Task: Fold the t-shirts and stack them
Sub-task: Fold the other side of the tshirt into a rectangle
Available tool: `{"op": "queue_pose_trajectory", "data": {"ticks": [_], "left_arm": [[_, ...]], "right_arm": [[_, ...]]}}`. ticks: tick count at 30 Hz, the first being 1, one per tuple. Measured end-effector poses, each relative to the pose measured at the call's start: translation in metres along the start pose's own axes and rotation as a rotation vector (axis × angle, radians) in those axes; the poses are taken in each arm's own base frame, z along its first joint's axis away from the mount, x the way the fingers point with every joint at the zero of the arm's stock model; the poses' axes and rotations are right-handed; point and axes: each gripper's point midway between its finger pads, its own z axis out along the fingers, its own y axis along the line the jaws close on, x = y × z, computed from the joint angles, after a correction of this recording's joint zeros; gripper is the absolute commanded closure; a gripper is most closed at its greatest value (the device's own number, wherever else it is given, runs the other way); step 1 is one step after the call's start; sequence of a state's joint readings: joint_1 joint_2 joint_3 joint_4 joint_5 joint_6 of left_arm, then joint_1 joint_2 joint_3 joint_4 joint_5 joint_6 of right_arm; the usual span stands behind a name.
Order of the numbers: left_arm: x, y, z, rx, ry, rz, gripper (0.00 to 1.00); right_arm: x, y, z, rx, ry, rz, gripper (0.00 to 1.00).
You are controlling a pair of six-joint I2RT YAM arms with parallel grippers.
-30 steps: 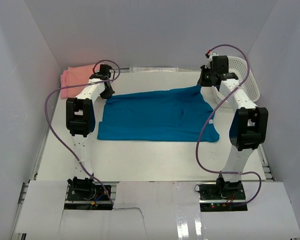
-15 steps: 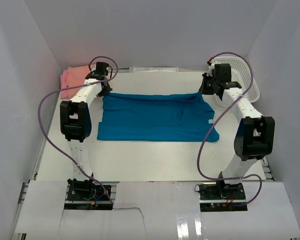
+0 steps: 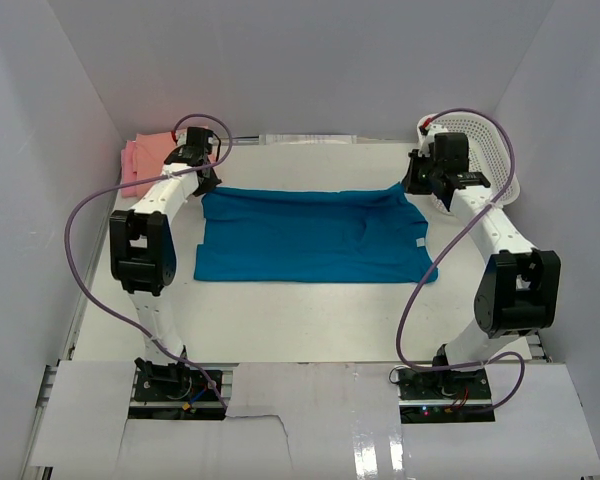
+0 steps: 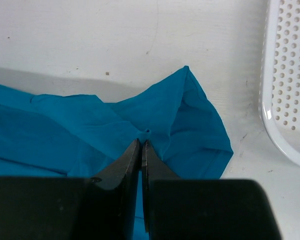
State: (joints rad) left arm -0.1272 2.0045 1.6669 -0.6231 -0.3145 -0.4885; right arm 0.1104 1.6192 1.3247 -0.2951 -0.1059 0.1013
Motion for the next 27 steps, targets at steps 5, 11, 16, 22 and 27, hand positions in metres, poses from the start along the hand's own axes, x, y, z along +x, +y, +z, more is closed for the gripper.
{"op": "queue_pose_trajectory", "data": {"ticks": [5,11,16,22,27], "left_arm": [[-0.004,-0.001,-0.003,0.008,-0.014,-0.005,1.00],[-0.006,-0.001,-0.008,0.015,-0.029,-0.008,1.00],[0.005,0.006,-0.014,0.001,-0.019,0.000,1.00],[0.029,0.017,-0.008,-0.030,0.028,0.010,1.00],[0.052,0.026,-0.004,-0.053,0.076,0.028,1.00]], "right_arm": [[-0.004,0.001,-0.009,0.003,-0.021,-0.004,0.92],[-0.002,0.000,-0.016,0.014,-0.030,-0.005,0.92],[0.006,-0.002,-0.019,0.026,-0.020,-0.001,0.92],[0.022,-0.007,-0.021,0.053,0.010,0.019,0.92],[0.051,-0.013,-0.019,0.081,0.082,0.040,0.92]]}}
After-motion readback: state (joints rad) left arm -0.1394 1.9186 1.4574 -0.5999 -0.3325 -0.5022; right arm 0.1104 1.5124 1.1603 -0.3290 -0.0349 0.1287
